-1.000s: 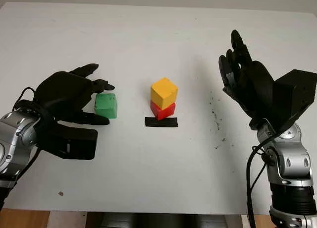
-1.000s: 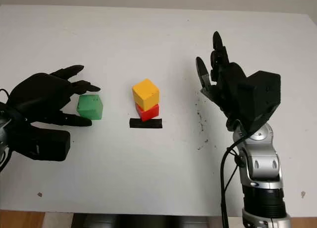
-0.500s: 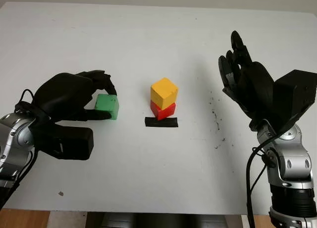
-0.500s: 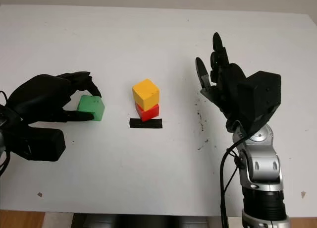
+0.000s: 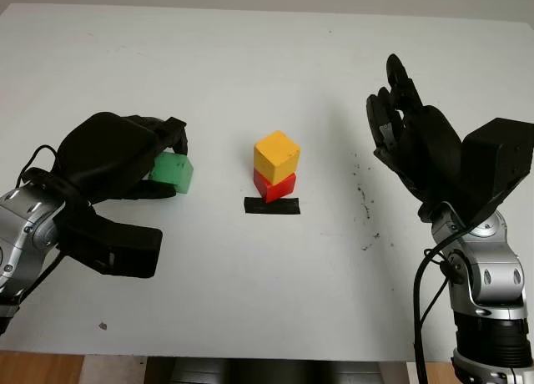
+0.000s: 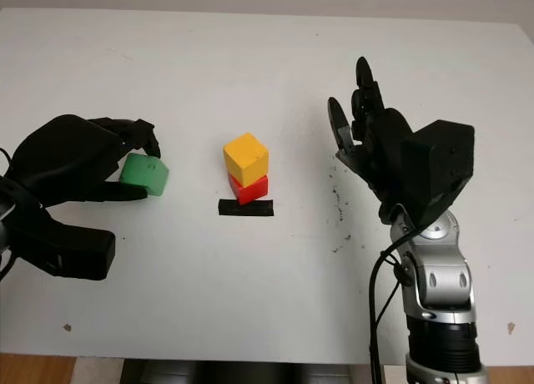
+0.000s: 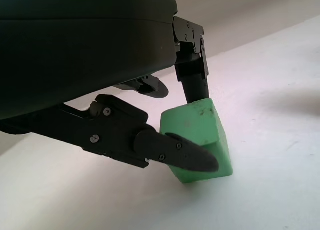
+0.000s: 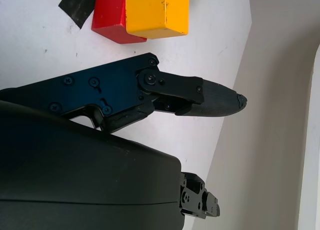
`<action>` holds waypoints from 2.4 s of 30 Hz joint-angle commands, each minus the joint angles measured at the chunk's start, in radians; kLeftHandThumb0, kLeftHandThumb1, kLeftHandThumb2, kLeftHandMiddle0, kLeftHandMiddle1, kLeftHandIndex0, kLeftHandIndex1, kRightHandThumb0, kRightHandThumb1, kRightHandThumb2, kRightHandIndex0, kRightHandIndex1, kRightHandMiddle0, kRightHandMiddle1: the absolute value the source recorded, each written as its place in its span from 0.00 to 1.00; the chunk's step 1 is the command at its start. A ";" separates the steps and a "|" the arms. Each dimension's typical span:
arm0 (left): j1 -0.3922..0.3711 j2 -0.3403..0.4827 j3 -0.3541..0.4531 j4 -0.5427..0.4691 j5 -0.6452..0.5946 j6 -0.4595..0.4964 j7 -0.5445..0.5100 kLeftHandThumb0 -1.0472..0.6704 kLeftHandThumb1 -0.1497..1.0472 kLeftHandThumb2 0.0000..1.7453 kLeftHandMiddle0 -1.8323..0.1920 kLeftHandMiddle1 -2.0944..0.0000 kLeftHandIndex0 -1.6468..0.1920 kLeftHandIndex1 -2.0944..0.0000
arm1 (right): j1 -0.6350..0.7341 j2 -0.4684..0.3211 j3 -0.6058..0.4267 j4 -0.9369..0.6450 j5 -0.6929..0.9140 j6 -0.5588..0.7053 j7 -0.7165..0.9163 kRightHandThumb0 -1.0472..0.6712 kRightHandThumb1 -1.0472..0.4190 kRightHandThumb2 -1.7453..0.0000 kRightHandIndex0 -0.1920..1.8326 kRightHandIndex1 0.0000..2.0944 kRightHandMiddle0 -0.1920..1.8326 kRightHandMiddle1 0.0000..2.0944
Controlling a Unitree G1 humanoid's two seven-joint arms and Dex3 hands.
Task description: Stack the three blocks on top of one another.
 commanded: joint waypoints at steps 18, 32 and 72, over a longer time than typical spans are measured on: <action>-0.167 -0.020 0.032 -0.091 0.153 0.019 0.176 0.38 0.99 0.03 0.71 0.98 0.72 0.36 | 0.003 0.017 -0.015 0.025 0.054 -0.013 0.001 0.24 0.00 0.68 0.00 0.00 0.00 0.00; -0.438 -0.072 0.032 0.159 -0.416 -0.038 -0.080 0.39 0.98 0.03 0.72 0.97 0.65 0.45 | 0.005 0.026 -0.003 0.025 0.053 -0.006 -0.012 0.23 0.00 0.70 0.00 0.00 0.00 0.00; -0.620 -0.339 -0.002 0.613 -0.948 0.029 -0.483 0.31 1.00 0.05 0.81 0.98 0.68 0.29 | 0.024 0.032 0.006 0.066 0.037 -0.049 0.000 0.23 0.00 0.70 0.00 0.00 0.00 0.00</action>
